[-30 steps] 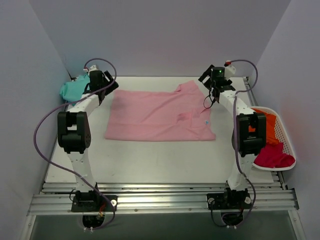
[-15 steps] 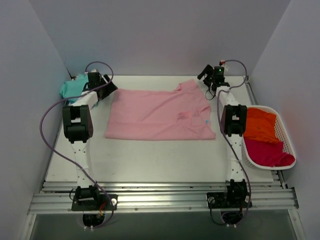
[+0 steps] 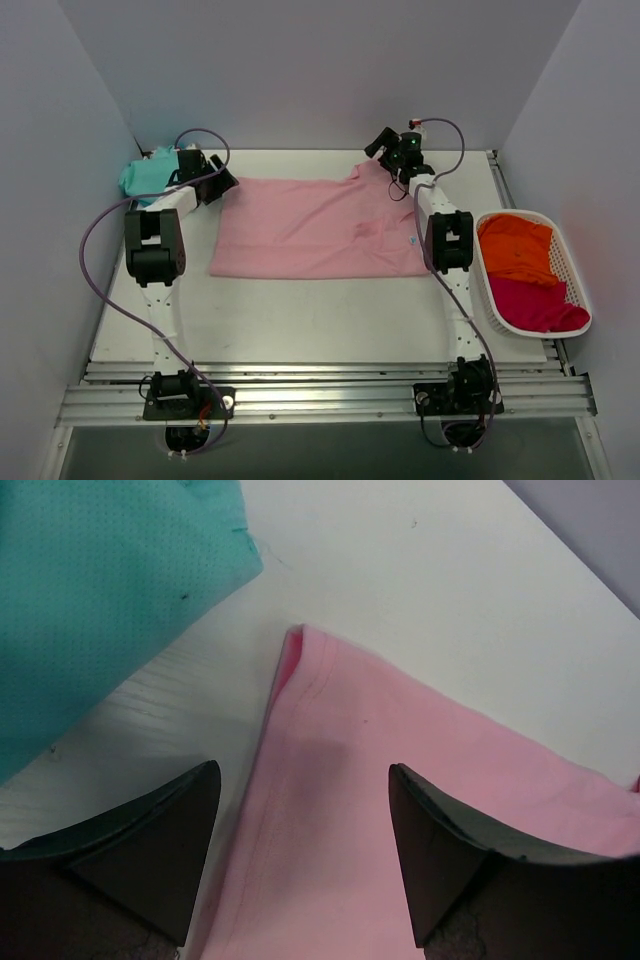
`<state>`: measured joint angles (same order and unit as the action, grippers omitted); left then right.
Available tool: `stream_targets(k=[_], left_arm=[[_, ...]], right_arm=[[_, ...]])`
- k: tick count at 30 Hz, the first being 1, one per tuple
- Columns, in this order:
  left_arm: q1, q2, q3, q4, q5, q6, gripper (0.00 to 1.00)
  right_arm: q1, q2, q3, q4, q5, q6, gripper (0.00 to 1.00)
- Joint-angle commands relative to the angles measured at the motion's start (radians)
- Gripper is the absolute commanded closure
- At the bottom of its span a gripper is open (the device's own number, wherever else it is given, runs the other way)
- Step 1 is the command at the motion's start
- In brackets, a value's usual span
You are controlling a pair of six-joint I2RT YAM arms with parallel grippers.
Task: Fold and stack the t-shirts
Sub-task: Fold the tshirt
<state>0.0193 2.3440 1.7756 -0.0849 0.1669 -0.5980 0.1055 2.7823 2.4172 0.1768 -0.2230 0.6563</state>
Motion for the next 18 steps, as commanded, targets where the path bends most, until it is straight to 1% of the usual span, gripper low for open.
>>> stream_targets(k=[1, 2, 3, 5, 6, 7, 8, 10, 11, 13, 14, 15, 18], left_arm=[[-0.004, -0.061, -0.028, 0.043, 0.019, 0.024, 0.23], [-0.004, -0.061, -0.033, 0.043, 0.020, 0.030, 0.23], [-0.004, -0.063, -0.039, 0.043, 0.019, 0.032, 0.23], [-0.002, -0.061, -0.041, 0.036, 0.022, 0.033, 0.23], [-0.002, -0.061, -0.036, 0.033, 0.023, 0.033, 0.23], [-0.002, -0.057, -0.035, 0.028, 0.025, 0.035, 0.23], [-0.002, -0.057, -0.033, 0.025, 0.023, 0.037, 0.23], [-0.002, -0.055, -0.036, 0.025, 0.023, 0.037, 0.23], [-0.002, -0.055, -0.036, 0.027, 0.023, 0.037, 0.23], [-0.004, -0.054, -0.036, 0.025, 0.023, 0.035, 0.23], [-0.002, -0.052, -0.036, 0.025, 0.025, 0.035, 0.23], [-0.002, -0.052, -0.035, 0.027, 0.026, 0.035, 0.23], [-0.004, -0.045, -0.022, 0.011, 0.022, 0.037, 0.23]], right_arm=[[0.017, 0.071, 0.037, -0.042, -0.038, 0.029, 0.14], [0.017, 0.080, 0.037, -0.040, -0.033, 0.032, 0.16], [0.017, 0.082, 0.036, -0.043, -0.032, 0.031, 0.21], [0.014, 0.077, 0.031, -0.046, -0.016, 0.028, 0.27], [0.013, 0.076, 0.028, -0.048, -0.013, 0.025, 0.39], [0.010, 0.068, 0.020, -0.049, -0.010, 0.025, 0.46], [0.007, 0.062, 0.013, -0.045, -0.006, 0.028, 0.57], [-0.003, 0.045, -0.010, -0.042, 0.001, 0.029, 0.72], [-0.007, 0.042, -0.015, -0.040, 0.002, 0.029, 0.83], [-0.013, 0.042, -0.017, -0.042, -0.001, 0.028, 0.91], [-0.016, 0.042, -0.017, -0.046, 0.001, 0.028, 0.97], [-0.018, 0.043, -0.018, -0.046, -0.002, 0.028, 1.00], [-0.024, 0.045, -0.023, -0.048, -0.006, 0.028, 1.00]])
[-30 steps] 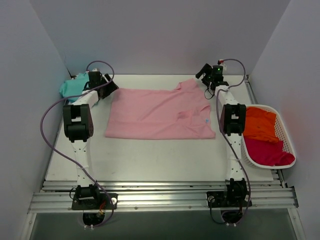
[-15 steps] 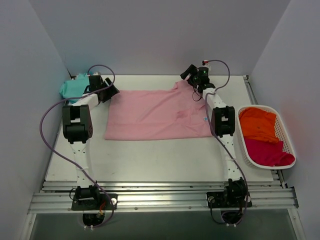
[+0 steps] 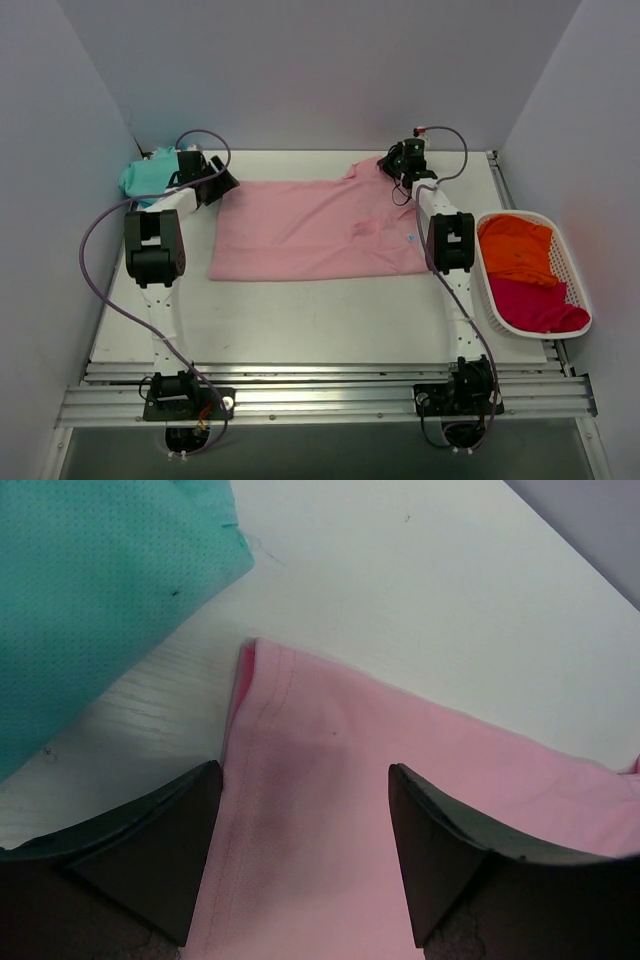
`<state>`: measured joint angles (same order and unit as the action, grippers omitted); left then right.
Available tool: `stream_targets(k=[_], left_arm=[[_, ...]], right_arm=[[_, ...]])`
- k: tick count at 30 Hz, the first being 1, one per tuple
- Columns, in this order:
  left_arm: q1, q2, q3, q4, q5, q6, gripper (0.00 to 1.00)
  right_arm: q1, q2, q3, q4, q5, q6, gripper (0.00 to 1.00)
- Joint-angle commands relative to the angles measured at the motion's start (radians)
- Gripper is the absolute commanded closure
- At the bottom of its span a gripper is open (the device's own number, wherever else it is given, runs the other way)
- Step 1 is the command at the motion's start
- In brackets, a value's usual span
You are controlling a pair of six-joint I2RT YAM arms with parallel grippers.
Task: Fold and stack the t-shirts
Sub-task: Fold the tshirt
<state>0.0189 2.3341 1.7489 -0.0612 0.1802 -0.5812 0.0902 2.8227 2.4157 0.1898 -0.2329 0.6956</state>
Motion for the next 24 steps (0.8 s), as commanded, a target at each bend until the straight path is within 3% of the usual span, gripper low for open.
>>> stream_targets(k=[1, 9, 18, 24], left_arm=[[-0.007, -0.022, 0.035, -0.052, -0.023, 0.030, 0.24], [-0.008, 0.054, 0.205, -0.218, -0.111, 0.075, 0.24], [-0.011, 0.252, 0.558, -0.442, -0.129, 0.095, 0.27], [-0.066, 0.254, 0.564, -0.463, -0.133, 0.104, 0.28]], right_arm=[[-0.012, -0.003, -0.033, -0.056, 0.004, -0.013, 1.00], [-0.023, -0.049, -0.098, -0.021, -0.011, -0.005, 1.00], [-0.033, -0.089, -0.145, 0.005, -0.026, 0.002, 1.00], [-0.041, -0.097, -0.162, 0.010, -0.028, 0.005, 1.00]])
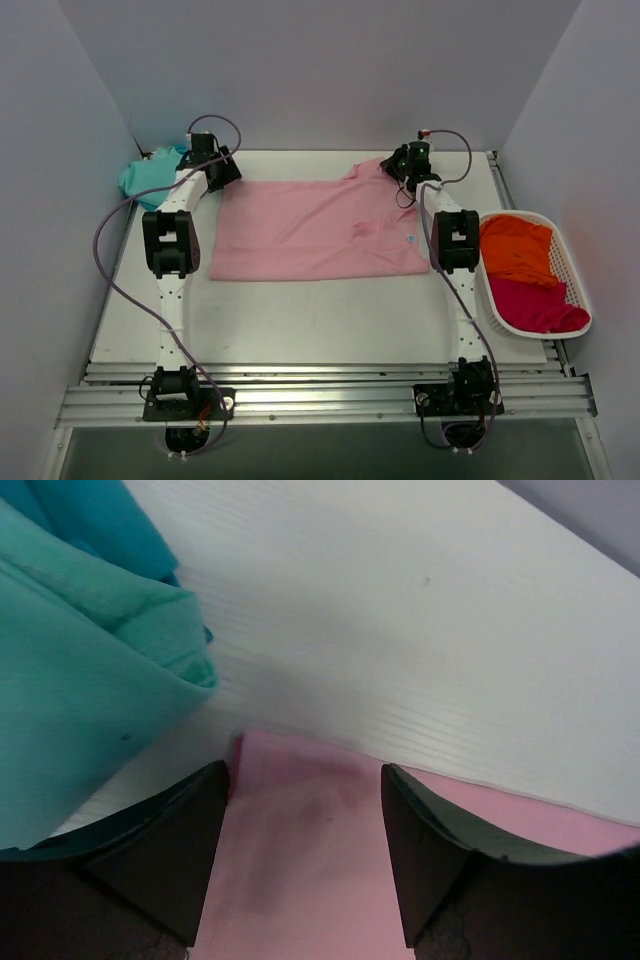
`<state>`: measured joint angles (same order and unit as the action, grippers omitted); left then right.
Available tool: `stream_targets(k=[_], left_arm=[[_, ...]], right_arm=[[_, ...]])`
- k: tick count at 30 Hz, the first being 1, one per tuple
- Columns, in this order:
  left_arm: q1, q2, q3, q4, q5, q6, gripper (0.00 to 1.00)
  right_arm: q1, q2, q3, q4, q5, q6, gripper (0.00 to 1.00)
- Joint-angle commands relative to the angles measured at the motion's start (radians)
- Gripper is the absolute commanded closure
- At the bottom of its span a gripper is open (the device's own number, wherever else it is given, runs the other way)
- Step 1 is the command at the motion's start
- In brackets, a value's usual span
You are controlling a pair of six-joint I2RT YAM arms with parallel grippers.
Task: Fold and stack the t-shirts
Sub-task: Fold the tshirt
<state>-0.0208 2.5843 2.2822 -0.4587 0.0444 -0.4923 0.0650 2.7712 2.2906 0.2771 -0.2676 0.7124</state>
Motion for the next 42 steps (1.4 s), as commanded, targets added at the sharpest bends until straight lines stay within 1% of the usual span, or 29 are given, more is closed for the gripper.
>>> stream_targets(k=[1, 3, 4, 6, 9, 10, 13, 14, 17, 24, 25, 27, 32, 36, 42], left_arm=[[-0.028, 0.005, 0.031, -0.069, 0.009, 0.015, 0.30], [-0.036, 0.004, 0.031, -0.069, 0.003, 0.021, 0.35], [-0.034, 0.004, 0.031, -0.069, 0.002, 0.023, 0.41], [-0.036, 0.005, 0.034, -0.072, 0.003, 0.023, 0.47], [-0.036, 0.005, 0.036, -0.074, -0.005, 0.023, 0.59], [-0.036, 0.007, 0.036, -0.075, -0.008, 0.020, 0.66], [-0.033, 0.005, 0.039, -0.078, -0.020, 0.014, 0.78], [-0.033, 0.008, 0.040, -0.077, -0.020, 0.014, 0.88], [-0.027, 0.013, 0.057, -0.084, -0.021, 0.014, 0.97], [-0.019, -0.019, 0.109, -0.118, -0.035, 0.046, 0.98], [-0.021, -0.029, 0.105, -0.117, -0.061, 0.047, 0.98], [-0.021, -0.056, 0.083, -0.110, -0.061, 0.060, 0.98], [-0.022, -0.105, 0.027, -0.092, -0.061, 0.063, 0.98], [-0.028, -0.160, -0.044, -0.063, -0.064, 0.066, 0.98], [-0.034, -0.248, -0.176, -0.018, -0.096, 0.070, 0.98]], right_arm=[[-0.016, -0.047, -0.042, -0.075, 0.005, -0.010, 1.00], [-0.019, -0.048, -0.051, -0.072, 0.007, -0.007, 1.00], [-0.019, -0.048, -0.051, -0.072, 0.005, -0.007, 1.00], [-0.019, -0.048, -0.056, -0.072, 0.007, -0.007, 1.00], [-0.019, -0.050, -0.059, -0.072, 0.007, -0.005, 1.00], [-0.019, -0.050, -0.060, -0.070, 0.007, -0.005, 1.00], [-0.019, -0.051, -0.060, -0.070, 0.005, -0.004, 1.00], [-0.019, -0.051, -0.062, -0.070, 0.005, -0.004, 1.00], [-0.019, -0.071, -0.077, -0.053, 0.002, -0.004, 1.00], [-0.010, -0.217, -0.164, 0.007, 0.002, -0.010, 1.00], [-0.007, -0.235, -0.178, 0.013, 0.002, -0.013, 1.00], [-0.004, -0.286, -0.219, 0.028, 0.005, -0.014, 1.00], [0.005, -0.340, -0.255, 0.037, 0.005, -0.025, 1.00], [0.013, -0.378, -0.290, 0.046, 0.001, -0.027, 1.00], [0.019, -0.464, -0.405, 0.086, 0.002, -0.027, 1.00]])
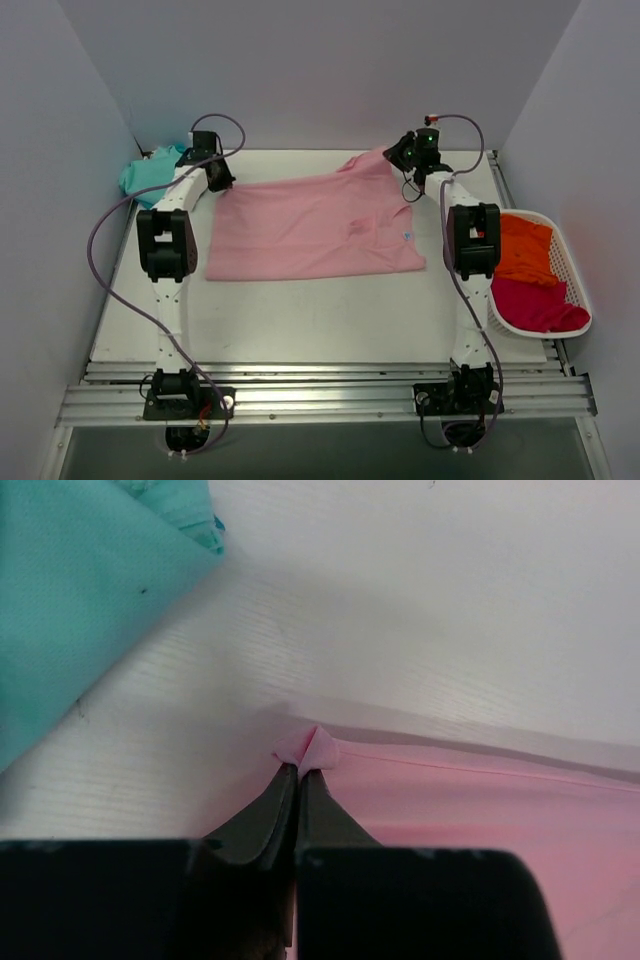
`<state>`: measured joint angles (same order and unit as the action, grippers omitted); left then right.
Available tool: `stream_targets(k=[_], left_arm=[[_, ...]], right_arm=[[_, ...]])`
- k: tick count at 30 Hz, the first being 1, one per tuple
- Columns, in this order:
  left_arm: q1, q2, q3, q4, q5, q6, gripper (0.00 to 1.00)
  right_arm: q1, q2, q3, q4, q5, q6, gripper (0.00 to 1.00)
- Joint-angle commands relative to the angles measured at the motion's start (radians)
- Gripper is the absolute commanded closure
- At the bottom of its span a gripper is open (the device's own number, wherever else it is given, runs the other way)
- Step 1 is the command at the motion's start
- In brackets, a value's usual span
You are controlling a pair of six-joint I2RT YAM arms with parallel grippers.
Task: Fold and stack the t-shirts
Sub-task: Fold the tshirt
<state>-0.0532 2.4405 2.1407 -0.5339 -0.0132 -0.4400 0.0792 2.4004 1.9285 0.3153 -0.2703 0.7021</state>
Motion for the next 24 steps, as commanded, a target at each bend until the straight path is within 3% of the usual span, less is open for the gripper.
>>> stream_targets(k=[1, 11, 18, 24], left_arm=[[-0.004, -0.116, -0.069, 0.061, -0.042, 0.018, 0.98], [-0.004, -0.282, -0.278, 0.117, -0.143, 0.015, 0.98], [-0.008, -0.366, -0.402, 0.186, -0.290, -0.002, 0.97], [-0.013, -0.462, -0.554, 0.284, -0.303, -0.009, 0.98]], right_arm=[[0.005, -0.109, -0.083, 0.054, 0.005, -0.016, 1.00], [0.014, -0.302, -0.341, 0.140, 0.008, -0.010, 1.00], [0.022, -0.366, -0.421, 0.159, 0.011, -0.016, 1.00], [0.031, -0.406, -0.485, 0.176, 0.013, -0.012, 1.00]])
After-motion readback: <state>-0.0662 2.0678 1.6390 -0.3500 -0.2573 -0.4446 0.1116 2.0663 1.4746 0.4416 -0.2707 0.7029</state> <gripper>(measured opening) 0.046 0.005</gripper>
